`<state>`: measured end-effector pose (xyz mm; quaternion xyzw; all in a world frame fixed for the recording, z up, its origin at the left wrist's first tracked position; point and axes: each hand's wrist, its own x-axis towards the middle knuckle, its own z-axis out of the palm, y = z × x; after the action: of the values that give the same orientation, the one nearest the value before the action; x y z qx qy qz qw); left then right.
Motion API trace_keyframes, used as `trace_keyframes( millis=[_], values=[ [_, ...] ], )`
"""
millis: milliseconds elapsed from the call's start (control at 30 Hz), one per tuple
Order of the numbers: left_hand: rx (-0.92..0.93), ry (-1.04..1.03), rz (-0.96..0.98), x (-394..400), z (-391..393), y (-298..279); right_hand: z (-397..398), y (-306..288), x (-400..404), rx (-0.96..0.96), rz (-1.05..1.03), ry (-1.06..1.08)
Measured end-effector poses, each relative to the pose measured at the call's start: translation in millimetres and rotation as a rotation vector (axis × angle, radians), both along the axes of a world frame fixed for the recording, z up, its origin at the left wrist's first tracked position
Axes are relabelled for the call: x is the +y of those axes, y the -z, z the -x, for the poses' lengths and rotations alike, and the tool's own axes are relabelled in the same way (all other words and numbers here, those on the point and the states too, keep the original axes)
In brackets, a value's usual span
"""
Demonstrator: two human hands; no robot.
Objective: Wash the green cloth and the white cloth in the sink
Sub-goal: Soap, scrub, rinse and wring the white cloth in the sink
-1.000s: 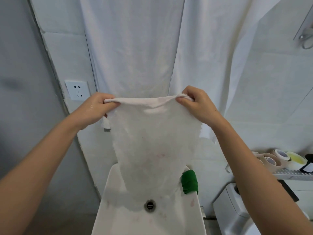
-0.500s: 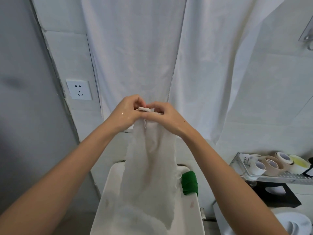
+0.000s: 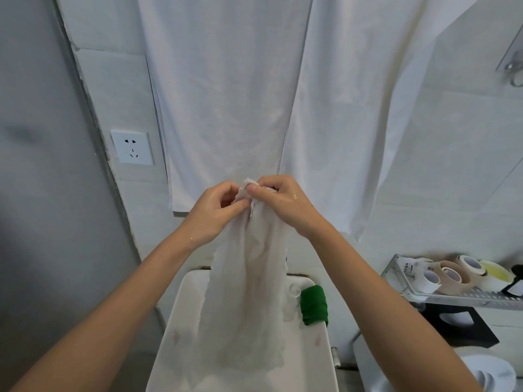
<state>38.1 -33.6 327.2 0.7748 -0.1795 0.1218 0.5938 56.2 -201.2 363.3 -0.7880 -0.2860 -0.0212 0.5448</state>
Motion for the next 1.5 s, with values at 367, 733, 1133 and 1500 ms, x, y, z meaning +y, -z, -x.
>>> trace_keyframes(
  millis=[367,733,1133,1500],
  values=[
    [0.398,0.036,-0.19,-3.4,-3.2,97.4,-7.2,-31.7,-39.1,-0.076,-0.153,0.169],
    [0.565,-0.02,-0.475,14.1,0.9,205.7,-13.5,-48.2,-78.2,-0.08,-0.284,0.297],
    [0.323,-0.374,-0.241,24.8,-13.0,139.1,-28.3,-11.2,-96.9,-0.098,0.184,0.505],
    [-0.187,-0.639,-0.784,66.2,-36.3,1.1,-34.7,3.0,-92.4,-0.251,-0.096,0.832]
  ],
)
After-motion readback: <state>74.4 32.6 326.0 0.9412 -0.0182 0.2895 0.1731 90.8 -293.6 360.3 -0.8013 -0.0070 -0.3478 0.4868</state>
